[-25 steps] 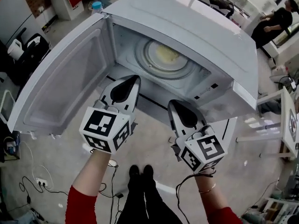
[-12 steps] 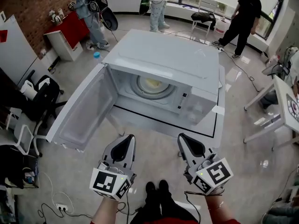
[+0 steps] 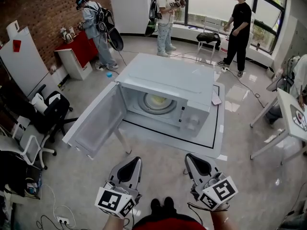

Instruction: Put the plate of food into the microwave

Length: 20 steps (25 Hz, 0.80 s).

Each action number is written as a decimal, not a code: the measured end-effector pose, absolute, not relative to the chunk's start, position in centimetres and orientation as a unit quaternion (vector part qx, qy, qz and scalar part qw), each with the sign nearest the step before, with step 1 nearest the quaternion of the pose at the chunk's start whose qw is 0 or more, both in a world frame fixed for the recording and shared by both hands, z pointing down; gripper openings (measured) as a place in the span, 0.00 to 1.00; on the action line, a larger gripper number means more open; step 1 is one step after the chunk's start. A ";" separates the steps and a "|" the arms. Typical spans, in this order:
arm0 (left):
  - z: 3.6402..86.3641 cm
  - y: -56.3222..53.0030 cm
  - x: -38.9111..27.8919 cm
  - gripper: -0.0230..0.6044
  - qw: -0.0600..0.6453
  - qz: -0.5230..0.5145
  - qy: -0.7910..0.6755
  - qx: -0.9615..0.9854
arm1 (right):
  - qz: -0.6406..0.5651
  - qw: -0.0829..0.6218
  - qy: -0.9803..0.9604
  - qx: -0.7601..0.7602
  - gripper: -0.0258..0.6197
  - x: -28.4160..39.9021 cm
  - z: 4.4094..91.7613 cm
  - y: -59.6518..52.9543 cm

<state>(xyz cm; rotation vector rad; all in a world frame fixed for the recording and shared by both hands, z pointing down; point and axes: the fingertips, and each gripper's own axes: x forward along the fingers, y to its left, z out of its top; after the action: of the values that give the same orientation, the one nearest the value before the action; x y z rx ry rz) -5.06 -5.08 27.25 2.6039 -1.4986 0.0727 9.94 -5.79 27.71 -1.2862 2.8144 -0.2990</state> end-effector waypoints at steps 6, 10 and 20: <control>26.2 -3.8 -3.6 0.05 0.036 0.036 -0.495 0.867 | -0.081 0.021 0.908 -0.411 0.06 10.8 27.4 -4.9; 26.2 -3.3 -3.0 0.05 0.036 0.038 -0.490 0.870 | -0.073 0.021 0.909 -0.411 0.06 11.1 27.3 -4.7; 25.5 -2.3 -2.3 0.05 0.039 0.025 -0.484 0.874 | -0.065 0.020 0.913 -0.403 0.06 11.2 27.0 -3.7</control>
<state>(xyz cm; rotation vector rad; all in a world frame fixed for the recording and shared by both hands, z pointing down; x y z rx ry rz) -2.29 -2.34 25.50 2.6789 -1.4853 0.0765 11.19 -3.65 27.01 -1.2505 2.8308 -0.2001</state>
